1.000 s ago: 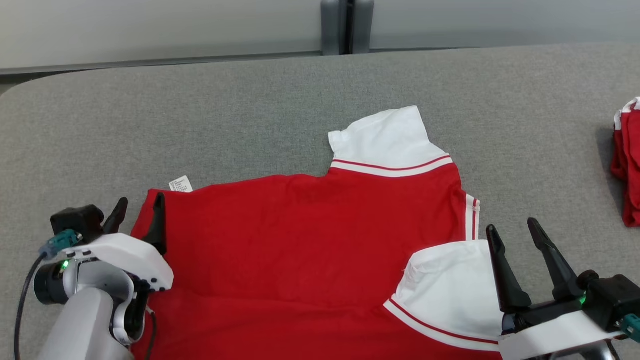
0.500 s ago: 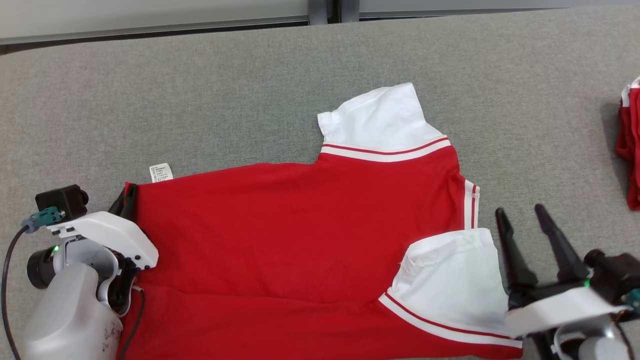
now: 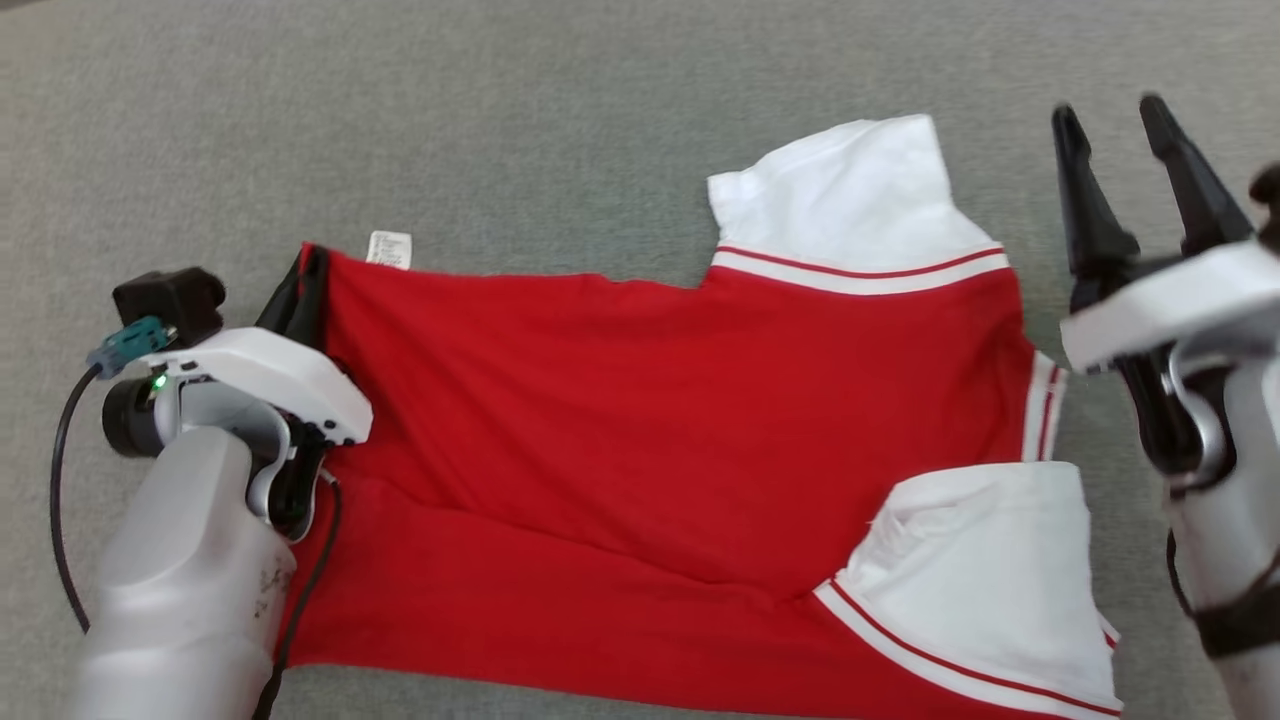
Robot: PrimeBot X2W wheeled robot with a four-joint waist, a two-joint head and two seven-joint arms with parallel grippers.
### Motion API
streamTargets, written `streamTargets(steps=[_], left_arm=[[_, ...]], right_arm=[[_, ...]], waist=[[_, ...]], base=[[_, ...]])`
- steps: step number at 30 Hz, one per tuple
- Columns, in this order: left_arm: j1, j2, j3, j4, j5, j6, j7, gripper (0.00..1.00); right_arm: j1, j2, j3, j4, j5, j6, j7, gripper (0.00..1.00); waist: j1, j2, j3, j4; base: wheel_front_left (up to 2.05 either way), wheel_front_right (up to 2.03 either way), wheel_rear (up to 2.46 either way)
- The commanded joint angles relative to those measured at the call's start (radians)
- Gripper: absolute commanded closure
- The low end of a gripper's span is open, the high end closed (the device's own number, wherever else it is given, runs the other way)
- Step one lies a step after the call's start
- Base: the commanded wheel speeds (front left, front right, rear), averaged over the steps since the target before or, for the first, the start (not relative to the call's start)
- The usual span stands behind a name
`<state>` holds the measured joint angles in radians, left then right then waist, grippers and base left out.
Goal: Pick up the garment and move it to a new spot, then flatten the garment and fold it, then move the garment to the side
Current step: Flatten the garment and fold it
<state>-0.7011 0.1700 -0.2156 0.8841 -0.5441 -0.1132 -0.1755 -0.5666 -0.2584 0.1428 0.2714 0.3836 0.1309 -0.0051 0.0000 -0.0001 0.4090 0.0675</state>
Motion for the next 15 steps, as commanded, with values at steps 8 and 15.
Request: streamTargets(steps=[8,15], left_arm=[[-0.058,-0.029,-0.032,0.024,-0.001,-0.009,-0.037,1.00],[-0.050,-0.037,-0.052,0.044,-0.013,-0.014,-0.056,1.00]], right_arm=[[-0.245,-0.039,0.155,0.310,0.055,0.000,0.096,0.00],[-0.309,-0.045,0.241,0.440,0.119,0.000,0.138,0.53]], waist=[[0.0000,0.0001,0.069,0.090],[0.0000,0.0001,0.065,0.098]], base=[[0.00,0.00,0.00],[0.00,0.00,0.00]])
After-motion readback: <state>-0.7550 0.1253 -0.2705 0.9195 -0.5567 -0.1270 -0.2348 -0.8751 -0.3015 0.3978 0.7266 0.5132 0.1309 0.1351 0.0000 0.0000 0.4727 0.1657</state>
